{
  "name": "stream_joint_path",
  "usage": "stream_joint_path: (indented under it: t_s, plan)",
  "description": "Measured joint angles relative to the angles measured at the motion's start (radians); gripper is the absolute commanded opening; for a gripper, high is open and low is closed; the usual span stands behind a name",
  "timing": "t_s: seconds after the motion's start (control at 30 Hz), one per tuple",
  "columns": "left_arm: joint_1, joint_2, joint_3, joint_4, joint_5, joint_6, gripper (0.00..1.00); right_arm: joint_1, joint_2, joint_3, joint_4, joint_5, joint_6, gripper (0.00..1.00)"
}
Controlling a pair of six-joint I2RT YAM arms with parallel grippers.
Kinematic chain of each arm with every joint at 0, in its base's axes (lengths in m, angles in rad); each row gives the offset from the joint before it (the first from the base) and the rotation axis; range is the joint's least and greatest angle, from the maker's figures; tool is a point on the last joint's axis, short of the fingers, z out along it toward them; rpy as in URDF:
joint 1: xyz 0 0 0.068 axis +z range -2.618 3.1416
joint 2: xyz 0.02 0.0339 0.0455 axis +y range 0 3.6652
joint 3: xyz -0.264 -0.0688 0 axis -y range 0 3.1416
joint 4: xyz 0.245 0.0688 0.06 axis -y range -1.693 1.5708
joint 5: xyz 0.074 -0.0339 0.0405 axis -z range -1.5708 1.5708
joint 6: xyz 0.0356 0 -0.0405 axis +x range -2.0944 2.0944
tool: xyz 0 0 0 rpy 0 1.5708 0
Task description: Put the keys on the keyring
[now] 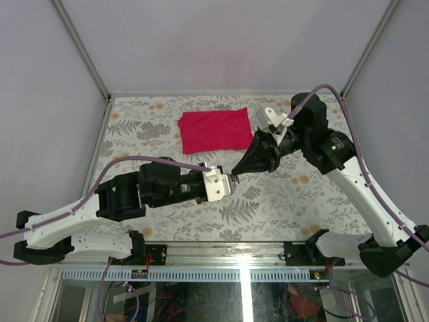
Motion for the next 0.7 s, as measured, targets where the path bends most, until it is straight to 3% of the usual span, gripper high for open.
stream_joint_path:
  t_s: [0.7]
  plan:
    - [0.0,0.016,0.016,-0.017,0.004,0.004,0.0,-0.004,0.011,0.0,-0.016,-0.053,0.004,0.0]
